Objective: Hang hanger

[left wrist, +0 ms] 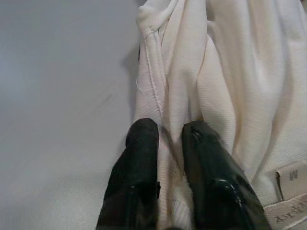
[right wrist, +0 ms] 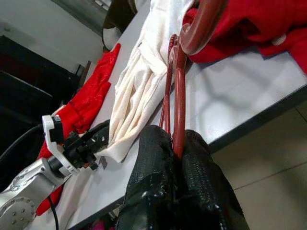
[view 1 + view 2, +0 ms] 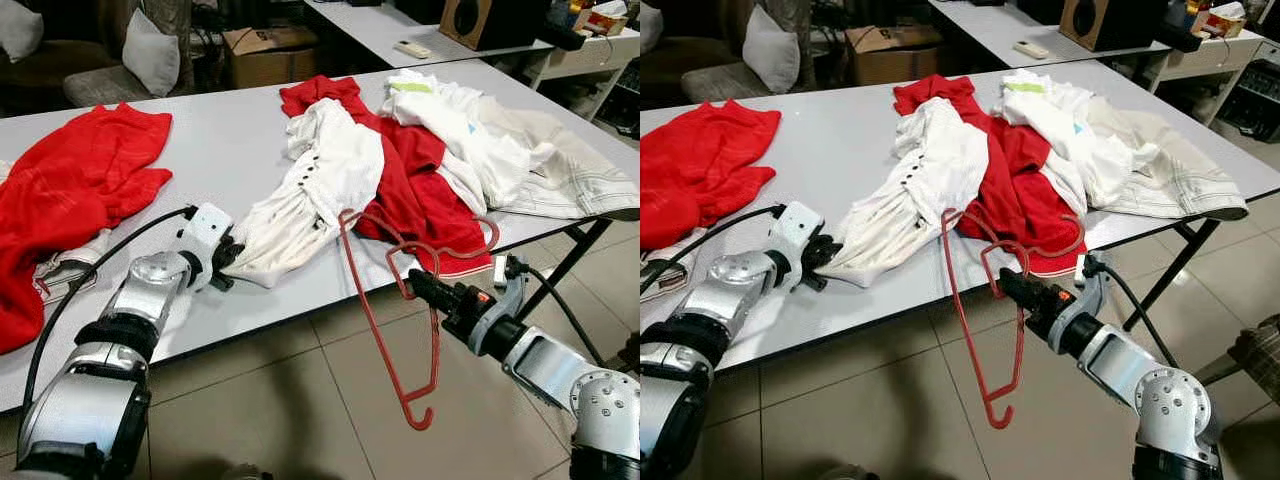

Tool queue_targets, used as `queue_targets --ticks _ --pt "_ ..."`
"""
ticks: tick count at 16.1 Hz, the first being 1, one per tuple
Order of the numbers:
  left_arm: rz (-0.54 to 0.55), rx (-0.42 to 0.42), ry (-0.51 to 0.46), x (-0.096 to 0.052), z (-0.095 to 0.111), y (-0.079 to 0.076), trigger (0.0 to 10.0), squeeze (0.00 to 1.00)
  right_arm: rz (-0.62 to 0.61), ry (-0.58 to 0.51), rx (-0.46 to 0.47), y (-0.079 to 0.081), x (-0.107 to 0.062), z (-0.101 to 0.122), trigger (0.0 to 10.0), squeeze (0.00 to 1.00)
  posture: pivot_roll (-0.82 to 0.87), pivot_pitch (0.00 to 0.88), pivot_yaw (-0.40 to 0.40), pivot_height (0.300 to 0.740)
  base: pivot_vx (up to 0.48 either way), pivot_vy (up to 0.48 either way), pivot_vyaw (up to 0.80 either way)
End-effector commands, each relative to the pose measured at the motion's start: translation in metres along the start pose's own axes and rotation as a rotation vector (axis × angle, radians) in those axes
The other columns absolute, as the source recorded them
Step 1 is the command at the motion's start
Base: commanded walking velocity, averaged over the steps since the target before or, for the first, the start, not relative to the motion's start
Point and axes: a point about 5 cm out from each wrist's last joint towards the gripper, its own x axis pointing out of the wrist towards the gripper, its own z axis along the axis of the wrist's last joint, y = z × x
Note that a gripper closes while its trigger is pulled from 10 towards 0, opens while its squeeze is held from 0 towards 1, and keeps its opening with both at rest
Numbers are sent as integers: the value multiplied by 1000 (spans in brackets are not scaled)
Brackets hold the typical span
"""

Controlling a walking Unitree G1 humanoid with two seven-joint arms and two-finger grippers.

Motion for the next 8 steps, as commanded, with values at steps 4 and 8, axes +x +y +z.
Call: queue_targets --ticks 4,8 --pt "-28 4 57 1 -9 -4 0 0 0 2 -20 2 -1 2 10000 0 -117 0 -33 740 0 0 0" --pt "23 -52 -59 0 7 5 0 0 4 20 -56 5 3 0 10000 0 -105 0 -30 740 0 0 0"
